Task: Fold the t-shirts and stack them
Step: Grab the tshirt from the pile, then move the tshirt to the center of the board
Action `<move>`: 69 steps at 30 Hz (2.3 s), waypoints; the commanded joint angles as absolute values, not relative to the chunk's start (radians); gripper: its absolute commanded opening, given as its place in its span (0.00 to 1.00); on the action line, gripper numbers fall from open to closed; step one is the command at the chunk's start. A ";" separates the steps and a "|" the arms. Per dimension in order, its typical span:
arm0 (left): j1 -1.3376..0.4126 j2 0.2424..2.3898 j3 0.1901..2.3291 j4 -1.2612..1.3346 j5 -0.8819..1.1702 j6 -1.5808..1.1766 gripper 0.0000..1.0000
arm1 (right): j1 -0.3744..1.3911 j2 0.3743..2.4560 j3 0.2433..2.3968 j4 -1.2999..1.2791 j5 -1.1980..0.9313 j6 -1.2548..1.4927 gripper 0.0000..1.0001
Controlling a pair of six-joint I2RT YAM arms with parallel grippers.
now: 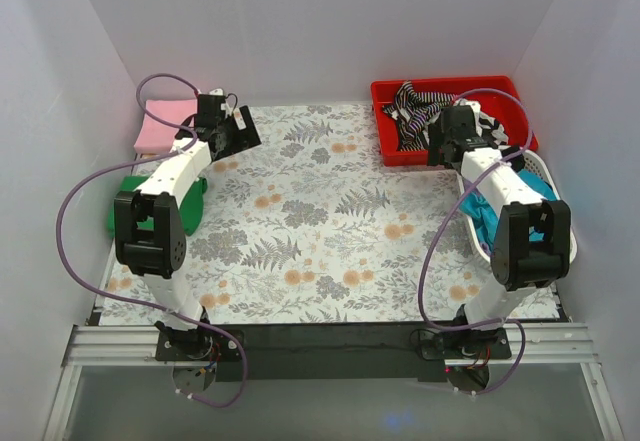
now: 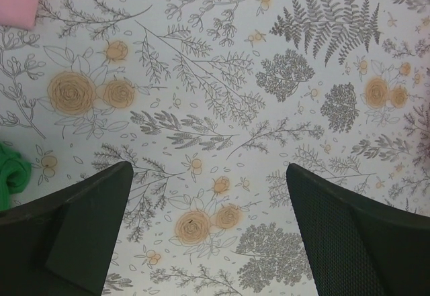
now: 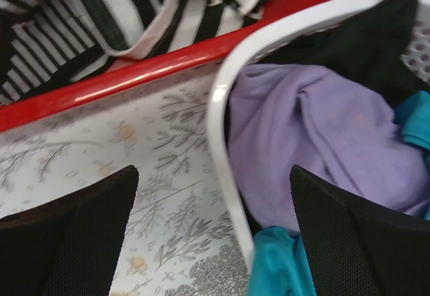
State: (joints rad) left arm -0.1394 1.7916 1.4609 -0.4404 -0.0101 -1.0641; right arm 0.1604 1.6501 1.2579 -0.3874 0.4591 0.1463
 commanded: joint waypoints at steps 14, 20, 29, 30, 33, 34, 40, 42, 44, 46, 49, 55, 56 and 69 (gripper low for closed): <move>-0.133 1.720 1.408 -0.381 0.284 -1.101 0.71 | -0.021 1.339 0.994 -0.365 0.853 0.321 0.89; -0.133 1.718 1.384 -0.350 0.342 -1.126 0.72 | -0.109 1.298 0.951 -0.338 0.801 0.307 0.84; -0.133 1.724 1.385 -0.348 0.347 -1.129 0.63 | -0.213 1.341 0.934 -0.325 0.631 0.301 0.74; -0.133 1.726 1.387 -0.350 0.339 -1.126 0.61 | -0.218 1.347 0.933 -0.315 0.602 0.298 0.70; -0.133 1.732 1.393 -0.357 0.334 -1.127 0.51 | -0.225 1.364 0.936 -0.308 0.548 0.293 0.40; -0.133 1.732 1.390 -0.357 0.330 -1.127 0.46 | -0.232 1.370 0.934 -0.307 0.523 0.290 0.20; -0.133 1.741 1.396 -0.362 0.324 -1.134 0.31 | -0.235 1.251 0.884 -0.200 0.280 0.252 0.01; -0.133 1.743 1.399 -0.362 0.325 -1.132 0.30 | -0.235 1.183 0.859 -0.144 0.166 0.230 0.01; -0.133 1.741 1.401 -0.362 0.322 -1.134 0.30 | -0.230 1.092 0.848 -0.092 0.008 0.219 0.01; -0.135 1.740 1.401 -0.364 0.319 -1.134 0.30 | -0.219 1.027 0.856 -0.078 -0.120 0.209 0.01; -0.135 1.735 1.401 -0.364 0.316 -1.132 0.52 | -0.213 0.997 0.897 -0.089 -0.266 0.201 0.01; -0.135 1.736 1.396 -0.348 0.353 -1.140 0.95 | -0.167 0.994 0.997 -0.139 -0.503 0.164 0.01; -0.135 1.735 1.397 -0.350 0.351 -1.138 0.95 | -0.167 0.994 1.015 -0.152 -0.524 0.158 0.01; -0.135 1.695 1.385 -0.344 0.310 -1.144 0.97 | 0.378 1.287 1.416 -0.181 -0.825 0.147 0.01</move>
State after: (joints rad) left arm -0.1349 1.7706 1.3865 -0.3576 0.3279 -1.1431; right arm 0.2657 1.2304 1.3071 -0.1871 -0.7418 0.1593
